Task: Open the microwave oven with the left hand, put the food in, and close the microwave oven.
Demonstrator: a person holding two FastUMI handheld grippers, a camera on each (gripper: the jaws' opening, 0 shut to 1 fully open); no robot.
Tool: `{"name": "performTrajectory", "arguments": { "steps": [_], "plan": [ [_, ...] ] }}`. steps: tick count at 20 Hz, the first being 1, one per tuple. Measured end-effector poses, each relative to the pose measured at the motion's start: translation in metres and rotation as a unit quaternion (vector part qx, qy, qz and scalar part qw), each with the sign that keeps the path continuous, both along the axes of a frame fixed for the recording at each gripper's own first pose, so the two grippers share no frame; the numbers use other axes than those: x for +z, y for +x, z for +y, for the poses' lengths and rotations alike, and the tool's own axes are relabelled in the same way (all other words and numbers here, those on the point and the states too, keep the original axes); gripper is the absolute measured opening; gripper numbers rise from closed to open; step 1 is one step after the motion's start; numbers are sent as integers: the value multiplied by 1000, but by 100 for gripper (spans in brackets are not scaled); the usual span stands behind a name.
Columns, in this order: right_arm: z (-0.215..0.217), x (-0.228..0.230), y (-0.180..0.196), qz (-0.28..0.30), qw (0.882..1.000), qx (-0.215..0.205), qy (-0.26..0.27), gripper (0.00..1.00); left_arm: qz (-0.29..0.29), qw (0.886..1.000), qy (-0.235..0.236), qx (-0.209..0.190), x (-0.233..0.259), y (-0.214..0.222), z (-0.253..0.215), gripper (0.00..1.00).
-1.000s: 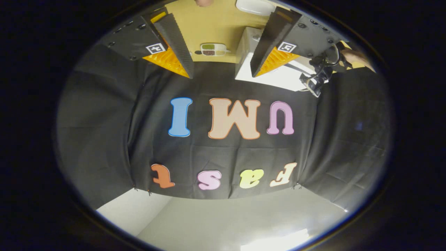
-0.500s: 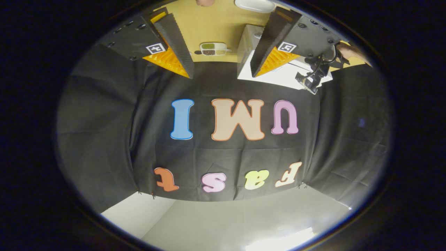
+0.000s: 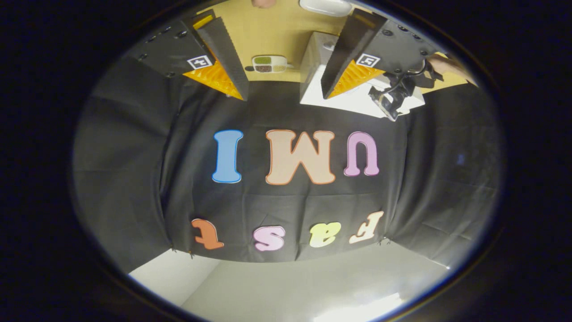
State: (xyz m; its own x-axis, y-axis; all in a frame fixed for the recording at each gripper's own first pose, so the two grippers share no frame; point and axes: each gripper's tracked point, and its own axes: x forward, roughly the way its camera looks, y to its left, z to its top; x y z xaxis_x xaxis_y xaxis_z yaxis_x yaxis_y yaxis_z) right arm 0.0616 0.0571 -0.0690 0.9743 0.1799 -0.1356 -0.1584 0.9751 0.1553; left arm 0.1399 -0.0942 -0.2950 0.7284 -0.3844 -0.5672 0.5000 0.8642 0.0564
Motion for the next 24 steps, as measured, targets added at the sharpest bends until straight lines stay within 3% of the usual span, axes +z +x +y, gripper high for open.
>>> {"name": "performTrajectory", "arguments": {
  "steps": [5, 9, 10, 13, 16, 19, 21, 24],
  "plan": [
    [2, -7, -1, 5, 1000, 6, -11, 96, -95, 994, 54, 19, 64, 12, 13, 1],
    [5, -16, -5, 13, 999, 16, -26, 100, -152, 988, -16, 19, 154, 9, 2, 1],
    [6, -15, -6, 12, 999, 19, -24, 96, -164, 985, -39, 22, 178, 6, 3, 1],
    [8, -6, -5, 6, 999, 25, -19, 97, -201, 972, -118, 18, 245, -12, -2, 3],
    [-2, -3, 2, 9, 1000, 18, -20, 96, -253, 950, -175, 48, 312, -30, 10, 95],
    [-10, 3, 6, 18, 1000, 15, -1, 97, -284, 942, -154, 90, 337, -37, 36, 96],
    [-14, 12, 7, 13, 1000, 16, 15, 97, -280, 944, -138, 105, 333, -43, 40, 99],
    [-24, 22, 6, 3, 1000, 17, -6, 96, -252, 949, -145, 124, 322, -55, 43, 97]
  ]
}}
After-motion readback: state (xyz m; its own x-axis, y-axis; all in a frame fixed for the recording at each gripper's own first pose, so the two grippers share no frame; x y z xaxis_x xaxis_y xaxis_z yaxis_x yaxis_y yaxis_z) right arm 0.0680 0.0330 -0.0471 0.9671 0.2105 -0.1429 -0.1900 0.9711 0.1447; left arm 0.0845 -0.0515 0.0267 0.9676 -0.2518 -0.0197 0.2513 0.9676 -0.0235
